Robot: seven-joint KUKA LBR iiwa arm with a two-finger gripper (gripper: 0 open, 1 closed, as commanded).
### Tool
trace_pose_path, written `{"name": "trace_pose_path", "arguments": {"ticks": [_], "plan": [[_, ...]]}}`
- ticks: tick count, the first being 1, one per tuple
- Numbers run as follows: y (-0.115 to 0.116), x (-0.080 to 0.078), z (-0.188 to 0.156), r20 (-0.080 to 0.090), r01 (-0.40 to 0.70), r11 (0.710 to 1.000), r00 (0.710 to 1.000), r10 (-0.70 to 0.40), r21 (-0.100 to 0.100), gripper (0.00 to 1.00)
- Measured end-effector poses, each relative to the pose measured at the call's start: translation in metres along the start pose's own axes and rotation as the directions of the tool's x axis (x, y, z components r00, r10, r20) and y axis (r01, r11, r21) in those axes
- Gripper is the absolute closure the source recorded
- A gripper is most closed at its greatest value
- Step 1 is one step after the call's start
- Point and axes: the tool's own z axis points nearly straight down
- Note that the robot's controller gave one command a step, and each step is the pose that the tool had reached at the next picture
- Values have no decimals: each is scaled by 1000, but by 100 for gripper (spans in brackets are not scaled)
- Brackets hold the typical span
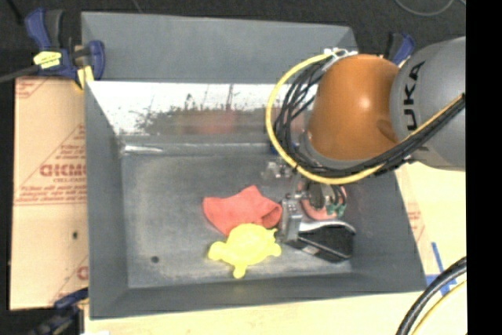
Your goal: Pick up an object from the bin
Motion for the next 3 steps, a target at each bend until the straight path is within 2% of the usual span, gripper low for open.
{"name": "trace_pose_path", "arguments": {"ticks": [1, 2, 3], "plan": [[0, -1, -4, 6, 0, 1000, 1000, 0, 0, 0], [5, -6, 38, 14, 9, 1000, 1000, -9, 0, 0], [34, -15, 84, 10, -26, 1000, 1000, 26, 0, 0]]}}
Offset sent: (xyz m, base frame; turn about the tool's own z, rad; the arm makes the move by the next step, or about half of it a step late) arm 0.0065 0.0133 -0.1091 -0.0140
